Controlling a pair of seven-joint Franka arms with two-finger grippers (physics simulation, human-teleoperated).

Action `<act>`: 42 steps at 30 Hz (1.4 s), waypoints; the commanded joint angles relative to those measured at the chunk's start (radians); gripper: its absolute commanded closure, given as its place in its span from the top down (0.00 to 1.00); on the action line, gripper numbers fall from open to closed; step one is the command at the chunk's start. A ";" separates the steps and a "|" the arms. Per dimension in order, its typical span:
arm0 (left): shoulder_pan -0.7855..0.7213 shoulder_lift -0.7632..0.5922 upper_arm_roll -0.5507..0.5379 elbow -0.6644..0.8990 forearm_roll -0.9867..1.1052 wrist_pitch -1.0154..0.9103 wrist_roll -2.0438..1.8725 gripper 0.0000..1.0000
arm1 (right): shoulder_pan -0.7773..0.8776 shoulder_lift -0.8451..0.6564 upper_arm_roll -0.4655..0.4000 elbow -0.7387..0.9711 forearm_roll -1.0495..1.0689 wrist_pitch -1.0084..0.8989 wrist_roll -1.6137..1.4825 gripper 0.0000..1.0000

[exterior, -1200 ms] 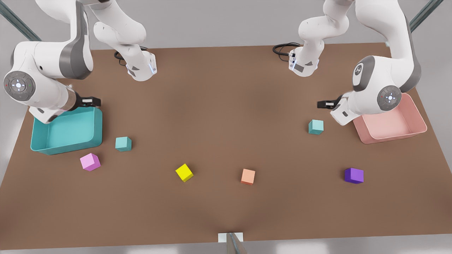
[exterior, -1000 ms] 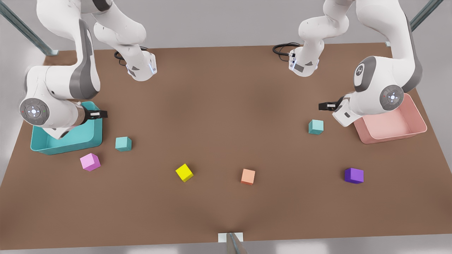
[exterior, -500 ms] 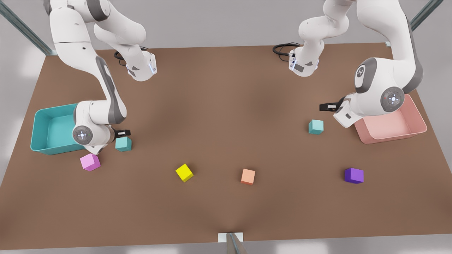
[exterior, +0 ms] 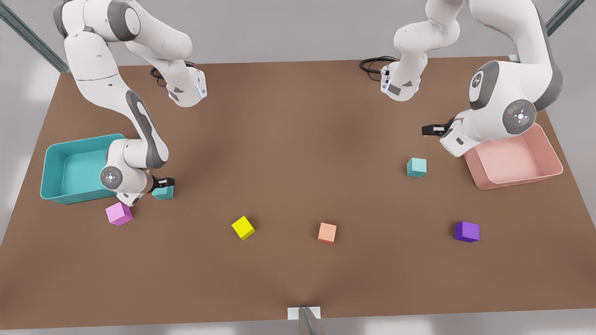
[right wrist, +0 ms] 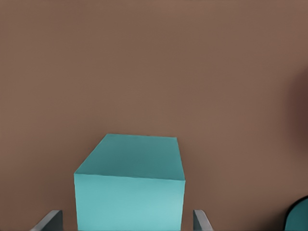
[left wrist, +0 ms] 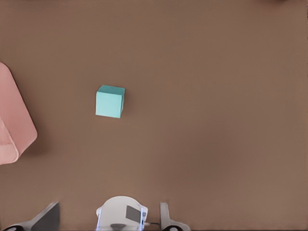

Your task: Stack the two blue cubes on top of each other

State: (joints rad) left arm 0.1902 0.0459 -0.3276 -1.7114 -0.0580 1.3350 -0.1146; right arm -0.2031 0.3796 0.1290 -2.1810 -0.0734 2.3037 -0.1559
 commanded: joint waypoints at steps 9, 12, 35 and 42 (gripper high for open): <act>0.098 0.025 -0.010 -0.169 0.020 0.239 0.064 1.00 | -0.019 0.078 0.000 0.006 0.003 0.095 -0.091 1.00; 0.101 0.017 -0.050 -0.257 0.023 0.342 0.064 1.00 | -0.018 0.074 0.001 0.006 0.003 0.094 -0.090 0.70; 0.170 0.126 -0.062 -0.455 0.023 0.759 0.121 1.00 | 0.579 0.278 0.377 0.667 0.070 -0.260 1.687 0.48; -0.276 0.229 0.409 -0.470 0.015 0.852 -0.054 1.00 | 0.625 0.436 0.365 0.736 0.060 -0.187 1.731 0.48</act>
State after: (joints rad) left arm -0.0669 0.2590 0.0627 -2.1820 -0.0413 2.1180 -0.0409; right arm 0.4126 0.8075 0.4953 -1.4495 0.0065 2.0889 0.7411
